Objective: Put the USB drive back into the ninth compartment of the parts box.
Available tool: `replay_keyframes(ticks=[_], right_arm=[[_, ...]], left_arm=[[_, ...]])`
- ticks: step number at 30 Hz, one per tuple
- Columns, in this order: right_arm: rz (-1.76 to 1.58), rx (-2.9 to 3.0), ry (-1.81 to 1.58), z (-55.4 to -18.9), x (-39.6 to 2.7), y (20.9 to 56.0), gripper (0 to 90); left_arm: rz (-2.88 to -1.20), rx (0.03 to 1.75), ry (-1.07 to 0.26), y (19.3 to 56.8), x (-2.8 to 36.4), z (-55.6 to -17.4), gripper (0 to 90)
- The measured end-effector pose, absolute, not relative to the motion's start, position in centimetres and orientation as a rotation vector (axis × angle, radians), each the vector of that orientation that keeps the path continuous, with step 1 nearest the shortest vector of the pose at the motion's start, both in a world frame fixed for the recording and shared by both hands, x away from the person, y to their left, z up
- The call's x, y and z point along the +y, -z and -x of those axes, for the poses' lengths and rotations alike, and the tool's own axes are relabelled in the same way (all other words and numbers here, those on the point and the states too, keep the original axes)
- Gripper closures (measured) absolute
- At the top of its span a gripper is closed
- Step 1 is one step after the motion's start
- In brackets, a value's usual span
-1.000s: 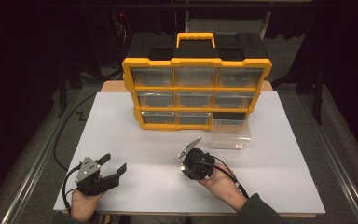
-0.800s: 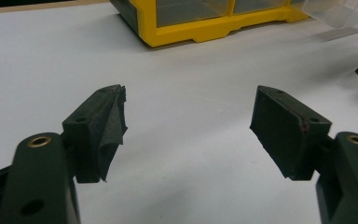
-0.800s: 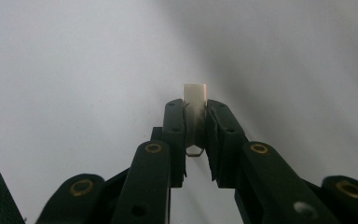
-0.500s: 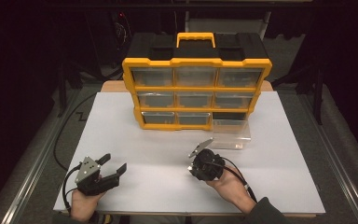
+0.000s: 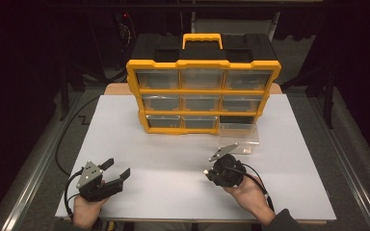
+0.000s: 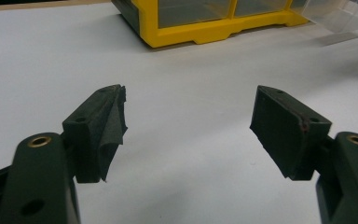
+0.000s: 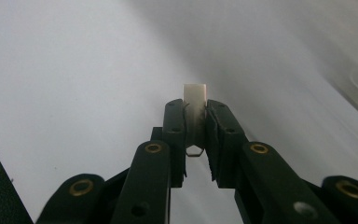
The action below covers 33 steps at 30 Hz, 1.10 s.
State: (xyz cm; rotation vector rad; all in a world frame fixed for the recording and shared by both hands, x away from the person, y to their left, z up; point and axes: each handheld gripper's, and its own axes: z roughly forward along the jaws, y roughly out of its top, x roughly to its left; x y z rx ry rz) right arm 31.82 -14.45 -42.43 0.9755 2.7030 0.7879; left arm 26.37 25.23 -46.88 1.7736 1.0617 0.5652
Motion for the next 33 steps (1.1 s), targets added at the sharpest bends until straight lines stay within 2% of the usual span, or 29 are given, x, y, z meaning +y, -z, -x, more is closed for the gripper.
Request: replay_keyframes(ticks=[9, 33], right_arm=[[-1.067, 2.629, -0.853, -31.3, -17.6, 42.3, 79.8], [-1.156, 2.437, -1.03, -30.1, -22.0, 42.1, 79.8]], left_arm=[[-1.775, 1.062, -0.566, 46.9, 25.2, -26.4, 27.0], [-1.772, 1.068, -0.568, 46.9, 25.2, -26.4, 27.0]])
